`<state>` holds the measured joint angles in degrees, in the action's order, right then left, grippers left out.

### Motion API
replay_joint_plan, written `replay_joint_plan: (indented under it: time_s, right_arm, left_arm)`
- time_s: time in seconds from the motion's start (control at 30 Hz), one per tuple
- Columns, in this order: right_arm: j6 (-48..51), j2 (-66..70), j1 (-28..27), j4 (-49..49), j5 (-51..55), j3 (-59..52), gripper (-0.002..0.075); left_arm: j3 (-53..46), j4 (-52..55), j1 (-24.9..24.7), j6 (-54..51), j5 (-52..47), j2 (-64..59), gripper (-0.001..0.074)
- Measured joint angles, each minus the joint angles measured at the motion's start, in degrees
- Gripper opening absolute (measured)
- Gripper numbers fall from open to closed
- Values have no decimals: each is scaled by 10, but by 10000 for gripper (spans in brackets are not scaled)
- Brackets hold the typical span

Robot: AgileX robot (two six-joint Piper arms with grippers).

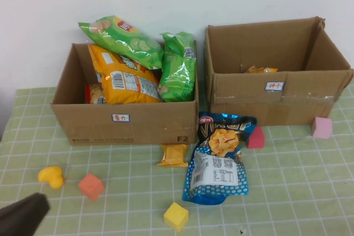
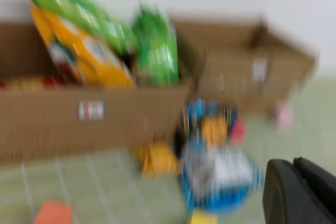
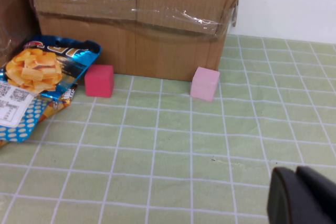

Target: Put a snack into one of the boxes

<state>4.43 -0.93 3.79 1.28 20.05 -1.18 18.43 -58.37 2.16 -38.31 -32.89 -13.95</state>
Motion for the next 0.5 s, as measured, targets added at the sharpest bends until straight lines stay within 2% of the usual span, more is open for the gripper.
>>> replay_joint_plan:
  time_s: [0.27, 0.4, 0.5]
  right_arm:
    - [0, 0, 0, -1, 0, 0, -2]
    - [0, 0, 0, -1, 0, 0, -2]
    - [0, 0, 0, -1, 0, 0, -2]
  left_arm:
    - [200, 179, -22, -21, -165, -264, -3]
    - [277, 315, -88, 23, -174, -372, -3]
    - [316, 452, -165, 100, -174, -456, -3]
